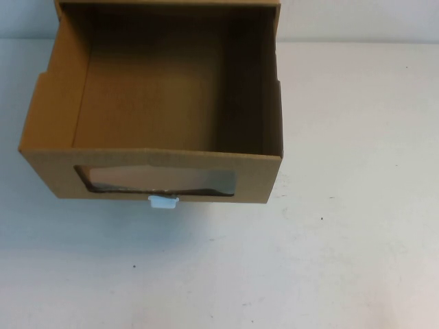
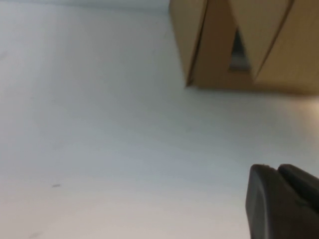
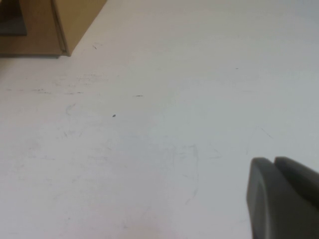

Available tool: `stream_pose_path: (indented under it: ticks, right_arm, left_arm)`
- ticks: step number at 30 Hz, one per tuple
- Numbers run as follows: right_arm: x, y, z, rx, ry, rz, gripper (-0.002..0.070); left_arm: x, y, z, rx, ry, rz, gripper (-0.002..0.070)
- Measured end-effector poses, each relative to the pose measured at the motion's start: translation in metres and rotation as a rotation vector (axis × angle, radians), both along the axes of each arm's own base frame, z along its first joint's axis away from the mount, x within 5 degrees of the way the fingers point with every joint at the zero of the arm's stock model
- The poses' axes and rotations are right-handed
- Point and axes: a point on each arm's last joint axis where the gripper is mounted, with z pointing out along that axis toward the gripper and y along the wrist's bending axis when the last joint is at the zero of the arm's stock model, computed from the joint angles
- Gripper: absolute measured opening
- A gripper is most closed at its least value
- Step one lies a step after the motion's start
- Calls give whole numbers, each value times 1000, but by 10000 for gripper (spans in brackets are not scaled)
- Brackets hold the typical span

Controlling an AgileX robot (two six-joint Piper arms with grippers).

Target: Close the shoe box

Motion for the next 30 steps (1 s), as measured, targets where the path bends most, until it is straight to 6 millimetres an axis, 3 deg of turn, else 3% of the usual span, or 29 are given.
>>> stream_pose_path:
  ticks: [8,15,21,30]
  right_arm:
    - [0,0,0,0,0,0,-13]
    - [0,0,0,0,0,0,-13]
    - [0,0,0,0,0,0,-13]
    - [0,0,0,0,-2,0,-13]
  left_arm:
    - [3,0,19,-456,-147,64,-5]
    - [1,1,35,-506,-203,66,-5]
    - [13,-13,101,-361,-67,-75,-5]
    - [98,-31,211,-104,82,-294,-5]
